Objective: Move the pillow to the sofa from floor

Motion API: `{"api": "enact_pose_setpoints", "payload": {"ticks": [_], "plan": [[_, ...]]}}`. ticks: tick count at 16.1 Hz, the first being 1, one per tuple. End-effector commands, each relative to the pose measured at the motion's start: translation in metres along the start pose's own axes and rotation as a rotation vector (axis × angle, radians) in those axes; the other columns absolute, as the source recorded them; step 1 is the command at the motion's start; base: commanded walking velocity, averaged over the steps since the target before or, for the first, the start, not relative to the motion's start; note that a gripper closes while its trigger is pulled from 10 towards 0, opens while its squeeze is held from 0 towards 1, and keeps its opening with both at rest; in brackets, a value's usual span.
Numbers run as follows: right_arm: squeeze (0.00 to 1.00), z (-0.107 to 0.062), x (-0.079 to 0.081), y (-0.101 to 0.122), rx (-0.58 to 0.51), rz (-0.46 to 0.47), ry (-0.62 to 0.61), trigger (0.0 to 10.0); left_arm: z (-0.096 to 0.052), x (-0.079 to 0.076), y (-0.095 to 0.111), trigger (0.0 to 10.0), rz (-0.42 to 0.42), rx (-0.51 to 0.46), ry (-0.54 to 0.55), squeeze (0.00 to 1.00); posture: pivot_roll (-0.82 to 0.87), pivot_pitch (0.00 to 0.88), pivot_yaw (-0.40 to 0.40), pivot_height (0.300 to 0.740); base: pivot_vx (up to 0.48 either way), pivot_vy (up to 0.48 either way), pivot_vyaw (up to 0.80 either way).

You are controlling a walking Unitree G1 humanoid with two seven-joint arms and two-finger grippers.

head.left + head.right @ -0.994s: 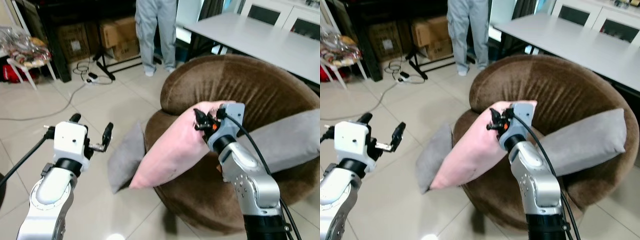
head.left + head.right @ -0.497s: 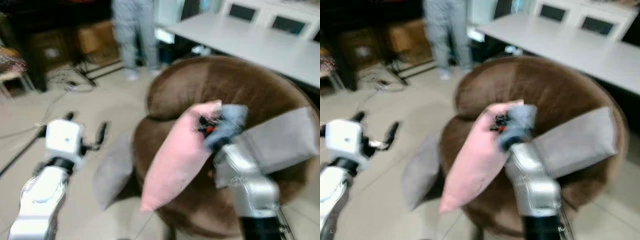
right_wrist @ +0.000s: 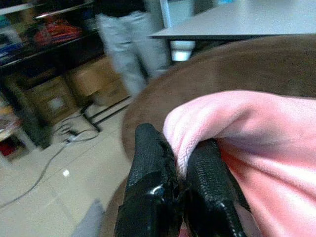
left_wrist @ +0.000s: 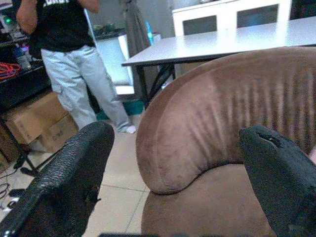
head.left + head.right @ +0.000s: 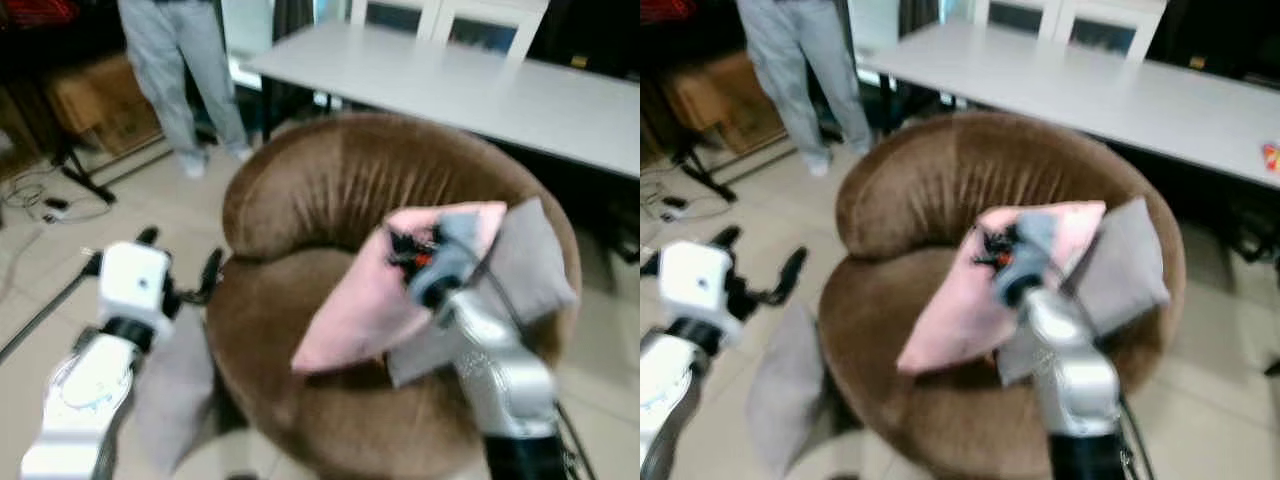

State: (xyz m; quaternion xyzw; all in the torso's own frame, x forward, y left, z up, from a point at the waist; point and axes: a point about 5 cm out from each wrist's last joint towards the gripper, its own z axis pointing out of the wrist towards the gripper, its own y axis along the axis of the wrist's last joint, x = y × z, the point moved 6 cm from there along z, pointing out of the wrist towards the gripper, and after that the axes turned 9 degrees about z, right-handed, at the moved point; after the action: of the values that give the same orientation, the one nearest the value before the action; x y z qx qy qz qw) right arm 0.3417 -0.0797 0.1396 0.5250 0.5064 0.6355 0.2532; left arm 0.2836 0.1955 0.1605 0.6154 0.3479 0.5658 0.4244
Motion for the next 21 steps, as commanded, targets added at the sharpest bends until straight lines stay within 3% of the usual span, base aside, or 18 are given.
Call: {"api": "enact_pose_setpoints", "payload": {"ticks": [1, 8, 14, 16, 18, 19, 21], "plan": [[0.0, -0.001, 0.005, 0.019, -0.055, -0.029, 0.04, 10.0, 0.0, -0.007, 0.005, 10.0, -0.004, -0.015, -0.023, 0.0, 0.01, 0.0, -0.022, 0.74, 0.244, 0.0, 0.0], [0.0, 0.024, 0.048, 0.017, 0.003, -0.129, 0.26, 10.0, -0.012, -0.015, -0.005, 10.0, 0.072, 0.035, -0.131, 0.0, 0.03, 0.0, -0.039, 0.74, 0.0, 0.0, 0.0], [0.0, 0.074, 0.068, 0.026, -0.017, -0.173, 0.349, 10.0, -0.031, -0.022, -0.01, 10.0, 0.09, 0.083, -0.235, 0.0, 0.07, 0.0, -0.062, 0.74, 0.0, 0.0, 0.0], [0.0, 0.094, 0.053, 0.038, -0.047, -0.175, 0.289, 10.0, -0.035, -0.026, -0.008, 10.0, 0.079, 0.079, -0.287, 0.0, 0.07, 0.0, -0.061, 0.74, 0.0, 0.0, 0.0], [0.0, 0.101, 0.036, 0.045, -0.066, -0.157, 0.218, 10.0, -0.036, -0.03, -0.005, 10.0, 0.075, 0.067, -0.324, 0.0, 0.08, 0.0, -0.058, 0.74, 0.0, 0.0, 0.0], [0.0, 0.105, 0.014, 0.049, -0.076, -0.142, 0.131, 10.0, -0.035, -0.032, 0.0, 10.0, 0.075, 0.053, -0.351, 0.0, 0.08, 0.0, -0.051, 0.74, 0.0, 0.0, 0.0], [0.0, 0.1, -0.033, 0.041, -0.042, -0.201, -0.063, 10.0, -0.035, -0.036, 0.007, 10.0, 0.073, 0.033, -0.404, 0.0, 0.1, 0.0, -0.043, 0.74, 0.0, 0.0, 0.0]]}}
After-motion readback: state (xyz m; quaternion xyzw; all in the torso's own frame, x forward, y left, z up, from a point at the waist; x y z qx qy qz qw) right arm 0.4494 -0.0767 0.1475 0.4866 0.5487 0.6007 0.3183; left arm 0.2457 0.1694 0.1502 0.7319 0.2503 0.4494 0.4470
